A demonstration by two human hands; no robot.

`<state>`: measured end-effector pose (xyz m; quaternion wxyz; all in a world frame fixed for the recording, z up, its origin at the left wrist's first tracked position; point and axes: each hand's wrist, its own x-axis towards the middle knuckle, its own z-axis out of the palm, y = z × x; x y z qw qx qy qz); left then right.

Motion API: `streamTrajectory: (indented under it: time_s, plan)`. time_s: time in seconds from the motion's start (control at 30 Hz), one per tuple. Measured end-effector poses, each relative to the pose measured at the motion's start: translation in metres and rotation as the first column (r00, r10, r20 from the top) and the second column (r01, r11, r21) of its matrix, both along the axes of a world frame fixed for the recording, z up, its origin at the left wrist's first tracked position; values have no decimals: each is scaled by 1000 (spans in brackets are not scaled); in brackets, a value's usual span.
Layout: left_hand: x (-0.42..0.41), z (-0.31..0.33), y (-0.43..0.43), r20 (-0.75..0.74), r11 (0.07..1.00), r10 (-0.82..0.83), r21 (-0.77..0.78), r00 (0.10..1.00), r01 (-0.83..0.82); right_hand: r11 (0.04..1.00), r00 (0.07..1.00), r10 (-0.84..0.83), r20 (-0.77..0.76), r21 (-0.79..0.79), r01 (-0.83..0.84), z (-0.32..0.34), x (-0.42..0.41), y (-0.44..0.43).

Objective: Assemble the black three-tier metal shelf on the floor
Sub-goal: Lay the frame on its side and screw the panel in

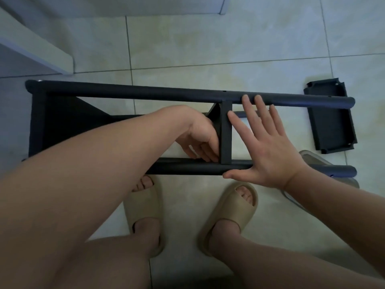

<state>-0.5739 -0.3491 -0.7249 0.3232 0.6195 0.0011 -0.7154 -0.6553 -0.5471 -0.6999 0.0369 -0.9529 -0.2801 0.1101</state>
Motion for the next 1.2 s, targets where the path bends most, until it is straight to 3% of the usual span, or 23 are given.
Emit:
streamTrajectory:
  time_s: [0.97,1.2]
  plan:
    - [-12,-13,8,-15,968,146,-203,989,-146,999,999,-3,46,34,2,-5,-2,-2]
    - [-6,-10,12,-52,983,49,-177,997,-58,999,998,-10,56,52,7,-6,-2,-2]
